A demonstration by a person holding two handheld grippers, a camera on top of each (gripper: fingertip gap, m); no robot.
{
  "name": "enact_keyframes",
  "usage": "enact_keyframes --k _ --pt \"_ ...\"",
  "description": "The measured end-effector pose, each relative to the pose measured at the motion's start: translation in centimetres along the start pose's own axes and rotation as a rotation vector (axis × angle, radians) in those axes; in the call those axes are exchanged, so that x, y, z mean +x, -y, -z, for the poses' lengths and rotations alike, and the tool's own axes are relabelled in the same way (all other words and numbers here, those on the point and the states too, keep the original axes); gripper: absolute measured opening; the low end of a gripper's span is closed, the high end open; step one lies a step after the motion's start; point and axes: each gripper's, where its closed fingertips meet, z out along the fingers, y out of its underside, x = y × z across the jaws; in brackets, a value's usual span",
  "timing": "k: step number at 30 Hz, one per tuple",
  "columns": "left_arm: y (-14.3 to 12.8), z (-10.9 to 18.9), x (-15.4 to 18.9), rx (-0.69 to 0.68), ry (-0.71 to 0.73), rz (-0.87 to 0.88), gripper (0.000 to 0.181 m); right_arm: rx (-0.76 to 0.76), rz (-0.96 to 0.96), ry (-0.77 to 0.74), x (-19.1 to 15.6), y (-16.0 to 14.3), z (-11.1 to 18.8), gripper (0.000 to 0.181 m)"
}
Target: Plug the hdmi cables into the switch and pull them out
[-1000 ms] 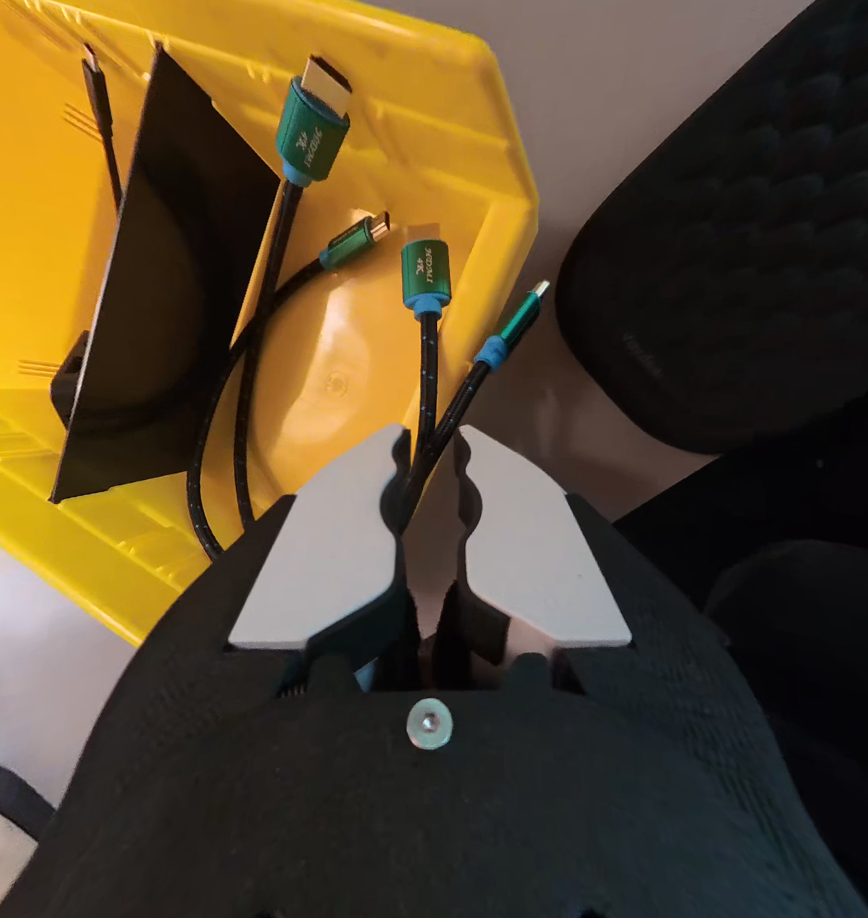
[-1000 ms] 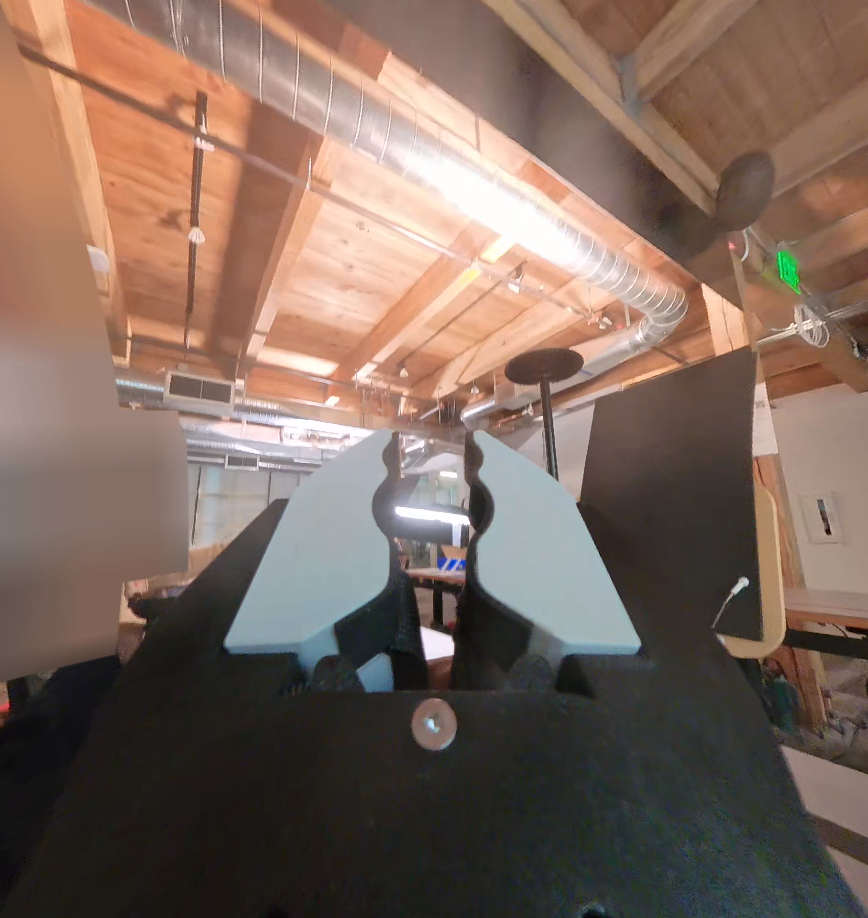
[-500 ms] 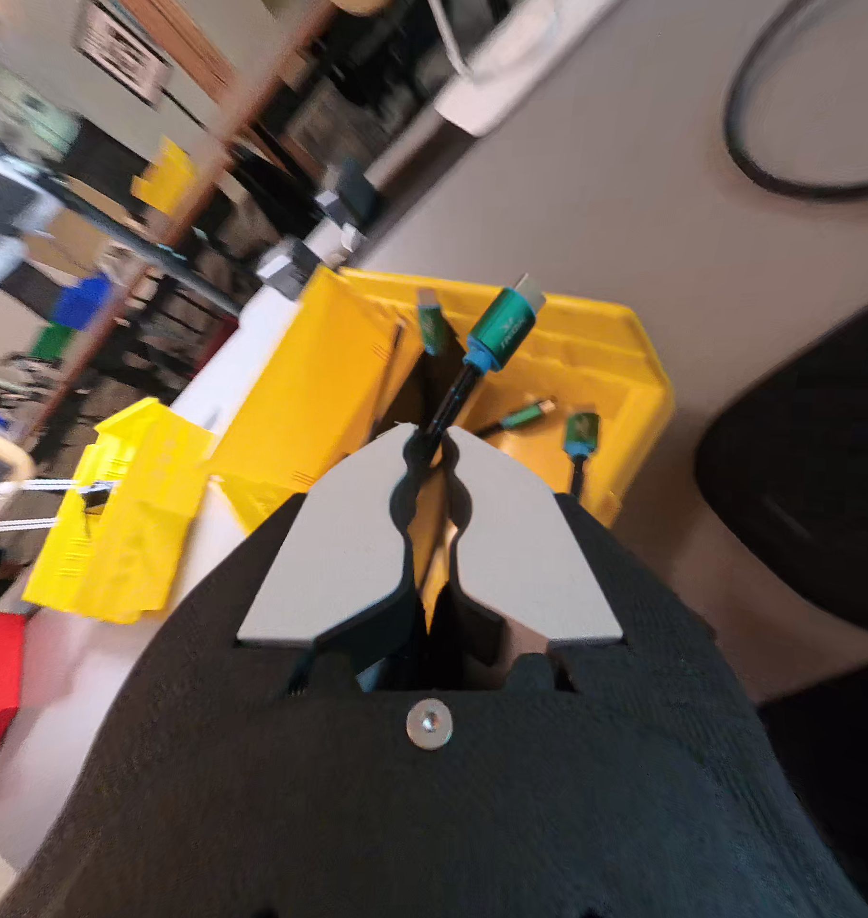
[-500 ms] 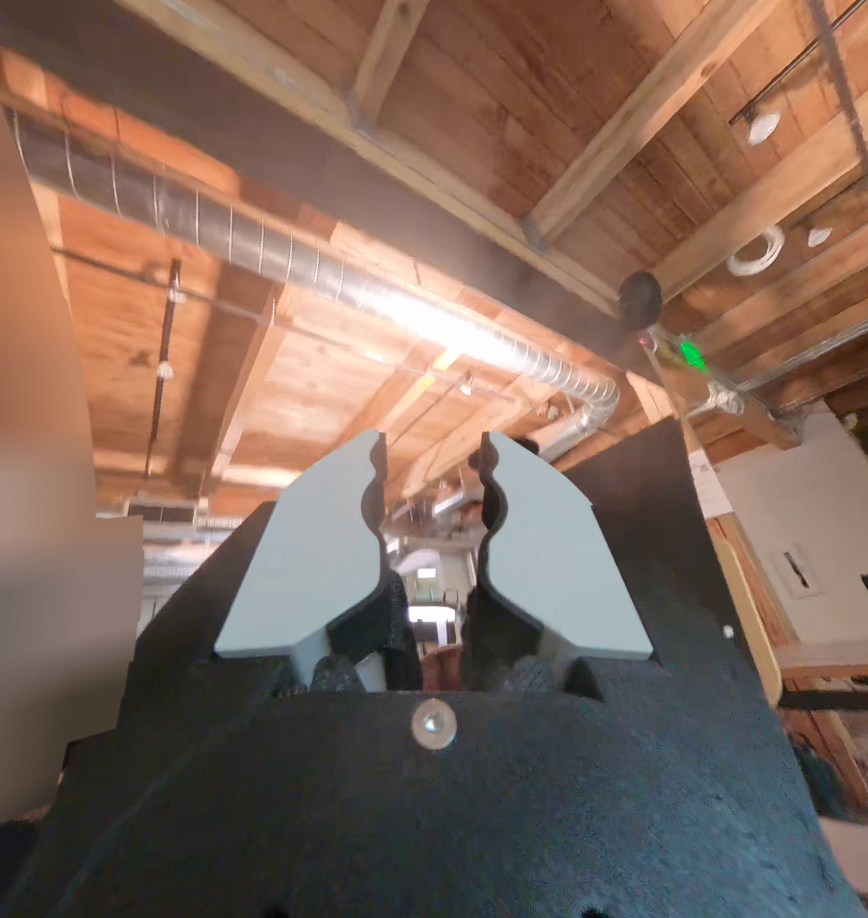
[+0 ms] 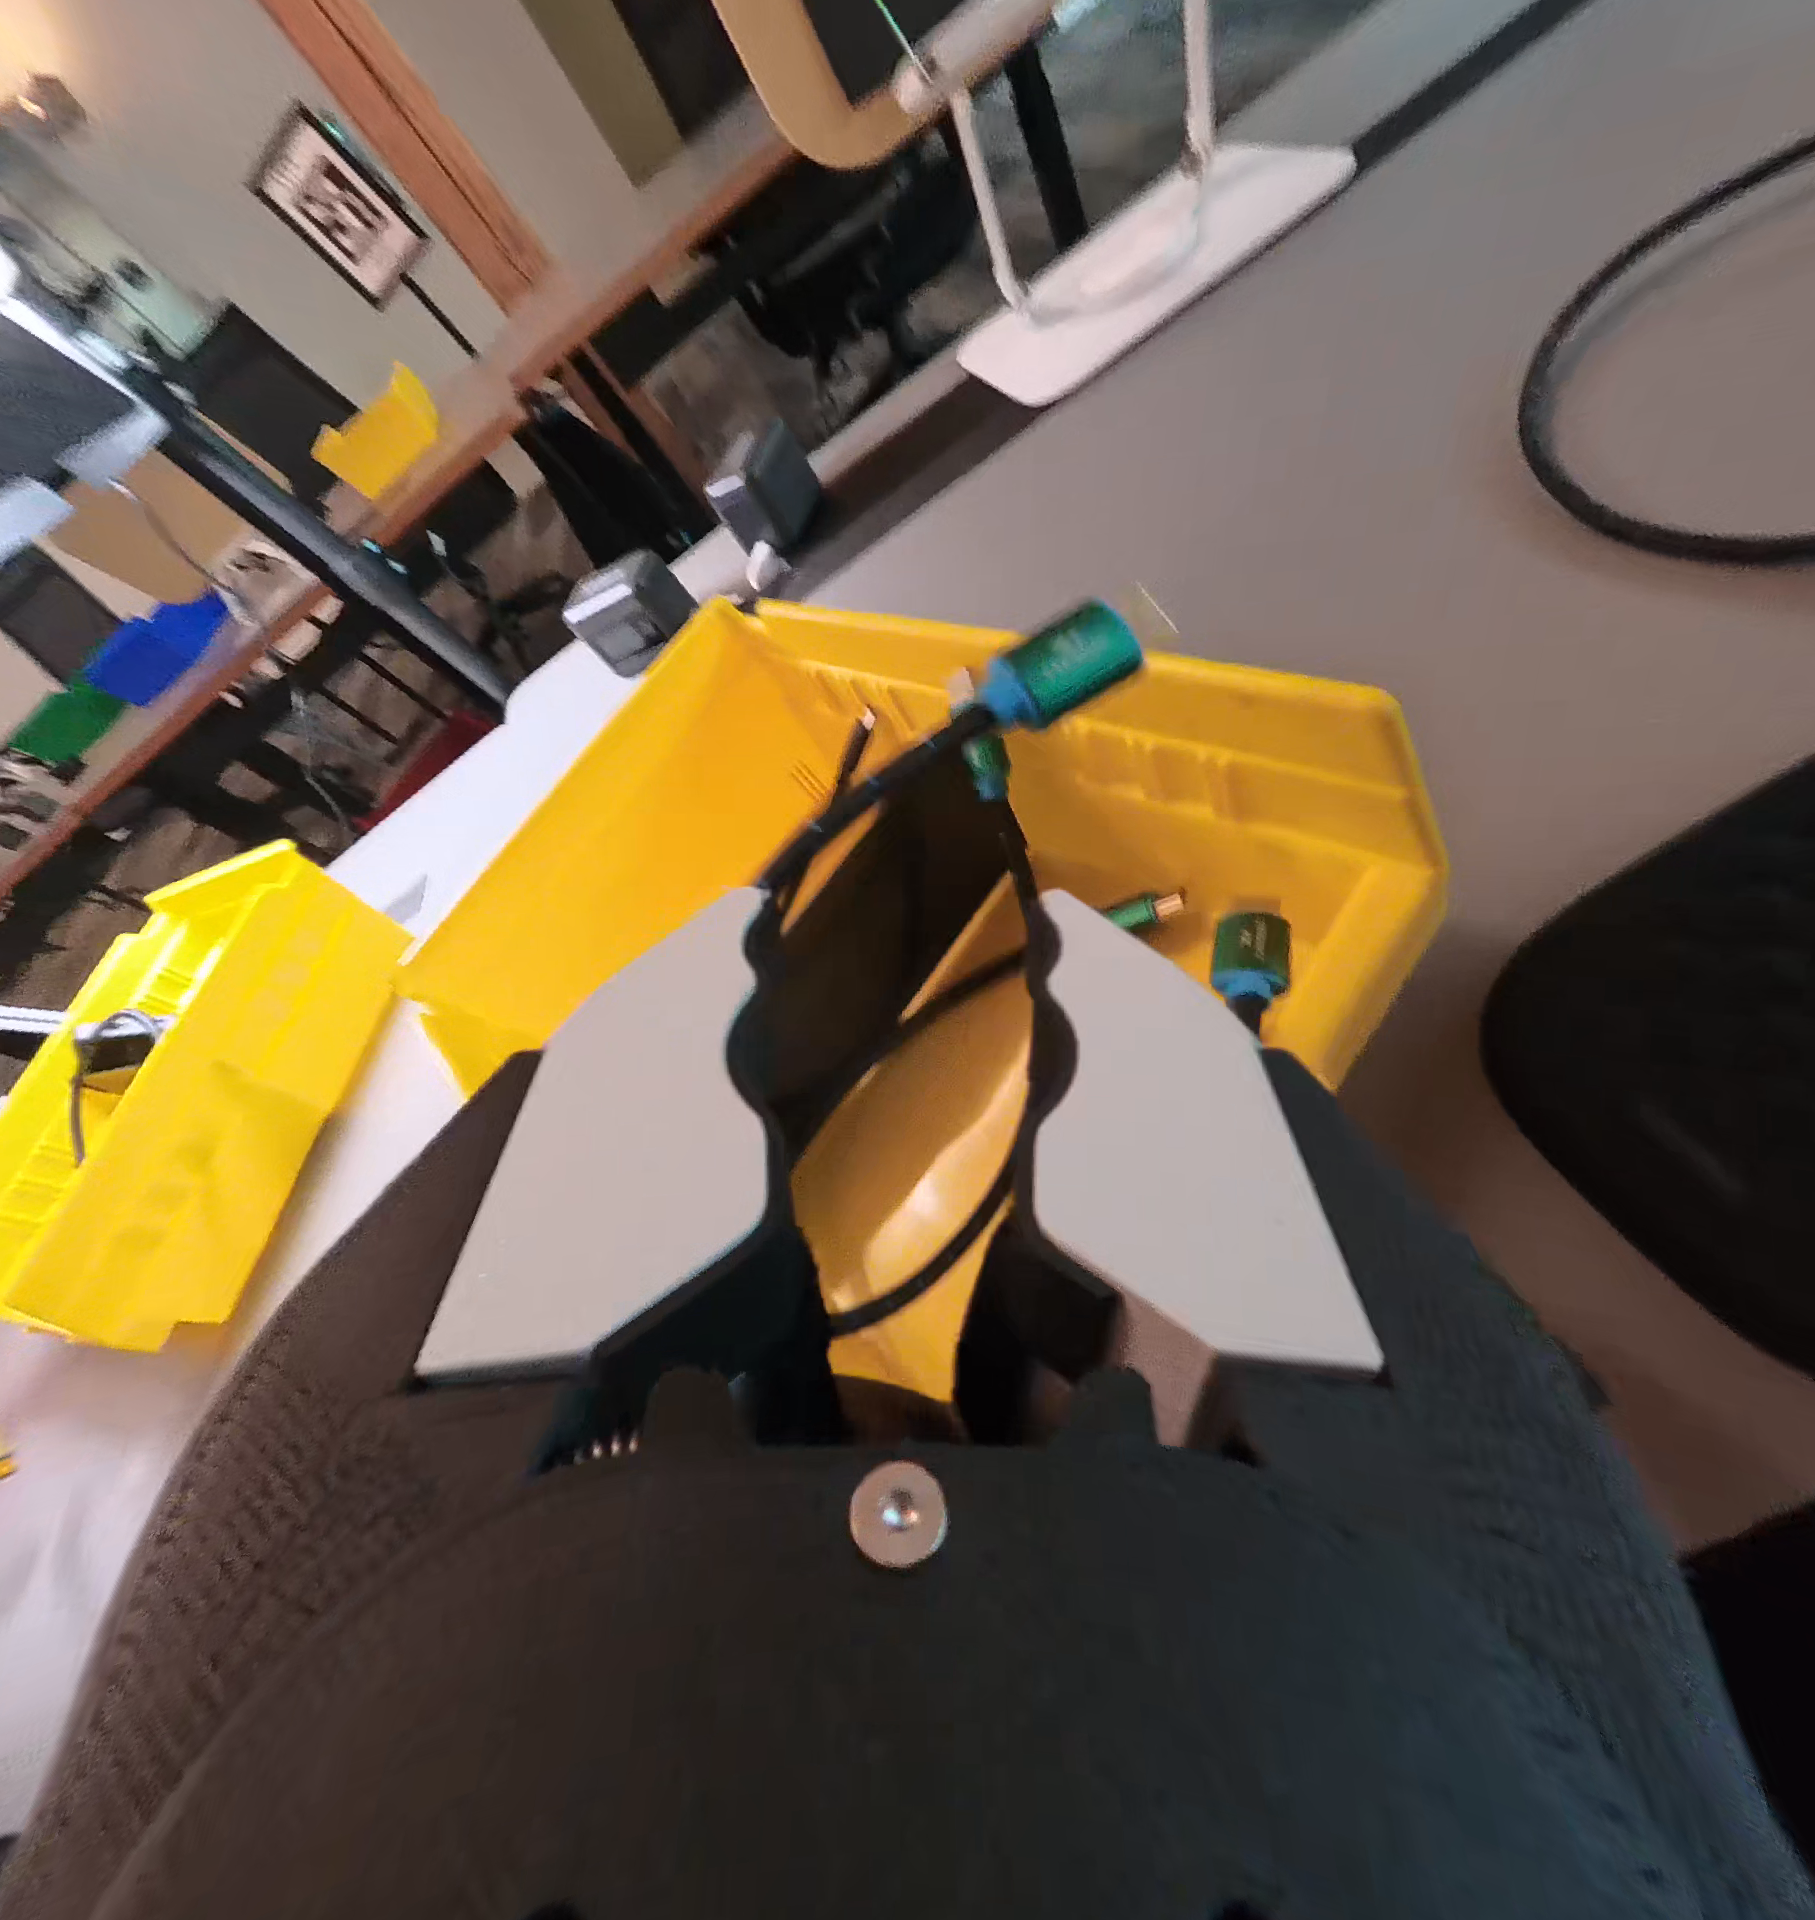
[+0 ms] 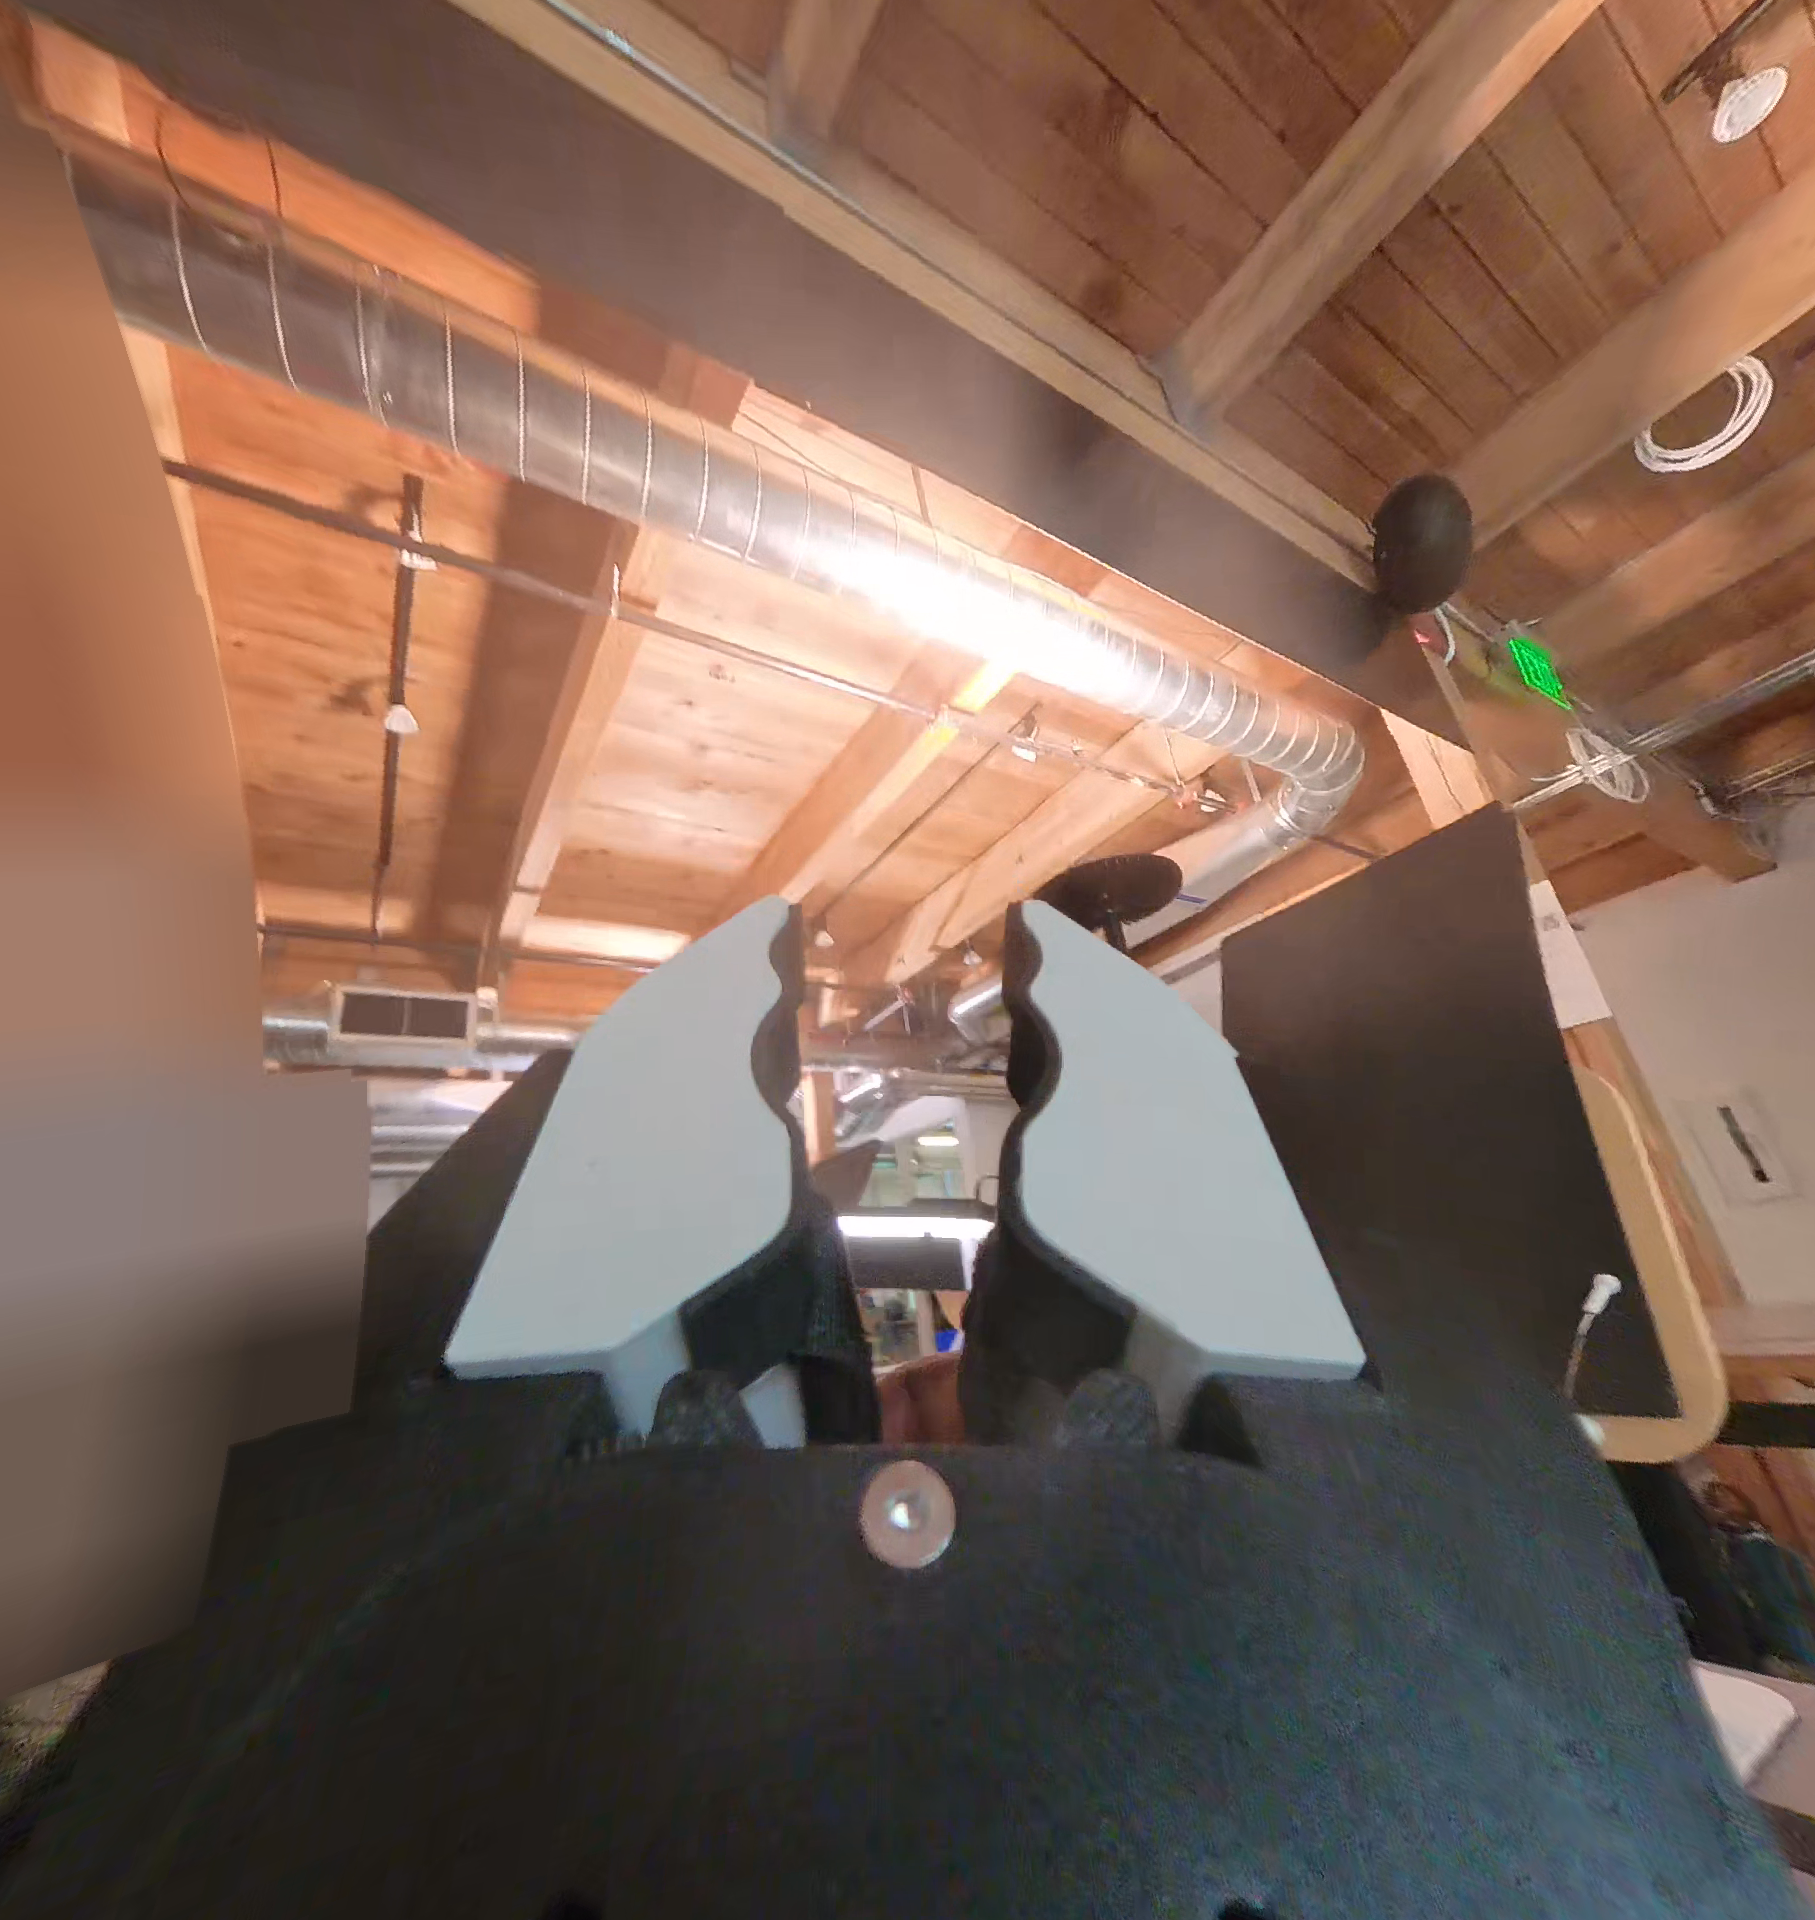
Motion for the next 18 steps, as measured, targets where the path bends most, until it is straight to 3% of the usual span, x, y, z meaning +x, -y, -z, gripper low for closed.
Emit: enact_keyframes --k 4,10,15,18 --pt "-1.6 -0.8 -2.0 -0.120 0.158 -0.168 0.055 -0.001 0.058 -0.006 -0.4 -0.2 -0.1 0.035" --pt "0.2 -0.9 -4.7 -0.015 0.347 -0.244 0.057 -0.010 0.098 0.008 -1.0 -0.2 -0.1 0.033" --pt "-2.8 -2.2 -7.0 -0.110 0.459 -0.266 0.057 -0.010 0.101 0.021 -1.3 -0.1 -0.2 0.033" --pt "-3.1 -2.1 -8.4 -0.109 0.552 -0.263 0.037 -0.013 0.116 0.029 -1.5 -0.1 -0.2 0.032"
